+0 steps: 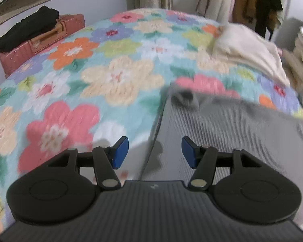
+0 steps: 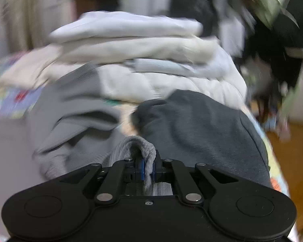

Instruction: Fold clothes

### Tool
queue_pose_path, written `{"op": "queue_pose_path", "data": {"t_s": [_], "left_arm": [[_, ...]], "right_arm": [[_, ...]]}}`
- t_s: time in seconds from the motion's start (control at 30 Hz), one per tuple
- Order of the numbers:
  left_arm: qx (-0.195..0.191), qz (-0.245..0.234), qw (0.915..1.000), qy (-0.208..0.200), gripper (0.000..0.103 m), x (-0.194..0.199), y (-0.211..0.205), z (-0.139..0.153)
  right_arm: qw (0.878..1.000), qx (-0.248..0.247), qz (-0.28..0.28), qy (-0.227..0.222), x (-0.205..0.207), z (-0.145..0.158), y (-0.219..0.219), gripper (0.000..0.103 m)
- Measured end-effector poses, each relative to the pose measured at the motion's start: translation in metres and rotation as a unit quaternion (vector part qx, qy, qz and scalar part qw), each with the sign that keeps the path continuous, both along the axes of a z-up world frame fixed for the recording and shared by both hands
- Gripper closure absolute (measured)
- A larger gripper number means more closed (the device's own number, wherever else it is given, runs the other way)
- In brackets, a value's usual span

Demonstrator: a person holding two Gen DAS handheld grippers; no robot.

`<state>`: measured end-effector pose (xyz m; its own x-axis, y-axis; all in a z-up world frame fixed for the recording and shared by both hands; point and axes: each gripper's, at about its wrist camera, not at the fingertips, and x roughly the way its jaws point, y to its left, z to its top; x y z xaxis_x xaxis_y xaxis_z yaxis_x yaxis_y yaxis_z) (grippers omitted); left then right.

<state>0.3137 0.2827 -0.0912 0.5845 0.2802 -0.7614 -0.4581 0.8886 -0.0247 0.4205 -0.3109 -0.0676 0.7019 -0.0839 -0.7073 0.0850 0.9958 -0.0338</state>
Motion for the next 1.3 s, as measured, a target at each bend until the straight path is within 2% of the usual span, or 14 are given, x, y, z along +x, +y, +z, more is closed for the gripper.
{"op": "queue_pose_path", "data": {"t_s": [0.1,0.13,0.2,0.3,0.37,0.47,0.6,0.67,0.7,0.8,0.9,1.03,1.13,1.3], "left_arm": [[-0.013,-0.001,0.9995,0.03,0.045,-0.024,-0.009,-0.011],[-0.024,0.0,0.9989,0.041,0.045,-0.031,-0.01,-0.015],[-0.064,0.005,0.9964,0.056,0.045,-0.043,-0.009,-0.023],[-0.139,0.002,0.9884,0.06,0.043,-0.056,-0.005,-0.034],[-0.189,-0.02,0.9806,0.049,0.035,-0.057,-0.003,-0.038],[-0.251,-0.029,0.9671,0.027,0.033,-0.063,0.001,-0.038],[-0.352,-0.011,0.936,0.012,0.033,-0.073,0.008,-0.051],[-0.362,-0.001,0.9319,0.01,0.033,-0.076,0.006,-0.055],[-0.353,-0.006,0.9355,0.004,0.033,-0.075,0.003,-0.054],[-0.309,-0.036,0.9502,-0.011,0.032,-0.065,-0.008,-0.05],[-0.301,-0.028,0.9531,-0.012,0.032,-0.063,-0.017,-0.052],[-0.34,-0.009,0.9399,-0.026,0.036,-0.064,-0.01,-0.056],[-0.378,0.035,0.9235,-0.058,0.046,-0.069,0.003,-0.066],[-0.429,0.076,0.8937,-0.108,0.046,-0.064,0.019,-0.083]], "right_arm": [[0.995,0.066,-0.056,0.039,0.018,-0.005,-0.024,0.083],[0.994,0.072,-0.067,0.037,0.017,-0.005,-0.027,0.081],[0.995,0.046,-0.08,0.032,0.012,-0.004,-0.025,0.066],[0.995,-0.015,-0.09,0.028,0.002,-0.004,-0.02,0.053],[0.994,-0.027,-0.102,0.026,-0.011,-0.002,-0.022,0.041],[0.994,-0.031,-0.106,0.015,-0.039,0.003,-0.026,0.039],[0.989,-0.07,-0.128,0.011,-0.078,-0.002,-0.031,0.034],[0.989,-0.053,-0.136,0.018,-0.095,-0.007,-0.041,0.034],[0.99,-0.027,-0.135,0.014,-0.104,-0.007,-0.045,0.034],[0.99,0.096,-0.107,0.003,-0.128,-0.013,-0.051,0.034],[0.978,0.197,-0.068,0.013,-0.142,-0.03,-0.047,0.034],[0.963,0.26,-0.07,0.01,-0.138,-0.047,-0.043,0.034],[0.951,0.299,-0.082,0.001,-0.131,-0.058,-0.044,0.034],[0.926,0.363,-0.103,-0.015,-0.119,-0.075,-0.045,0.031]]}}
